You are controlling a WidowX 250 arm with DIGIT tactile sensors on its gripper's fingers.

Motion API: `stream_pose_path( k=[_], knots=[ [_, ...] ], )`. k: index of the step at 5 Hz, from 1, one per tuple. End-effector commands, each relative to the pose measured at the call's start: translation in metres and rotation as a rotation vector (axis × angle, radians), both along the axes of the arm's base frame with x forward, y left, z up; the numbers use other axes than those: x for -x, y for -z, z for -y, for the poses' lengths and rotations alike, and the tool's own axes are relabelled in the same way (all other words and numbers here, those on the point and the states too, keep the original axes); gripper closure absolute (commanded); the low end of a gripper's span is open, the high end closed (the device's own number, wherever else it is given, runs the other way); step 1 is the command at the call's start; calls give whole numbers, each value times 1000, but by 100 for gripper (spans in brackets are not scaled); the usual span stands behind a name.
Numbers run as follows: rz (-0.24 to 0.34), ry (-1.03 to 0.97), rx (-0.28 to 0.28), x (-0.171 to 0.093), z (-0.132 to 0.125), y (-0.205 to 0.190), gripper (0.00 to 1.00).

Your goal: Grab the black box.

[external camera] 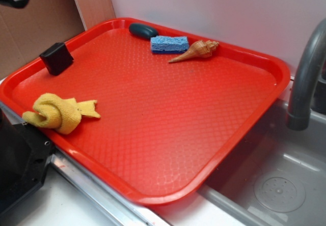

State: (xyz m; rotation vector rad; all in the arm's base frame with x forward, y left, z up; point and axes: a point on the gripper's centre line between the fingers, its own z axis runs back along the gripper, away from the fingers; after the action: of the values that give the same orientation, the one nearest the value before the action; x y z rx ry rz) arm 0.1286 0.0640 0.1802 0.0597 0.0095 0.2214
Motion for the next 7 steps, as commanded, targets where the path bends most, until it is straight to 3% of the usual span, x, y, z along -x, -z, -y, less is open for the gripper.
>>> stream_pose_path(
  k=[1, 5, 6, 7],
  knots=[
    [25, 145, -82, -38, -33, 42, 0],
    [25, 145, -82, -38, -33, 42, 0],
    [68, 55, -87, -35, -73, 59, 0],
    [67, 11, -90, -40, -80, 76, 0]
  ],
)
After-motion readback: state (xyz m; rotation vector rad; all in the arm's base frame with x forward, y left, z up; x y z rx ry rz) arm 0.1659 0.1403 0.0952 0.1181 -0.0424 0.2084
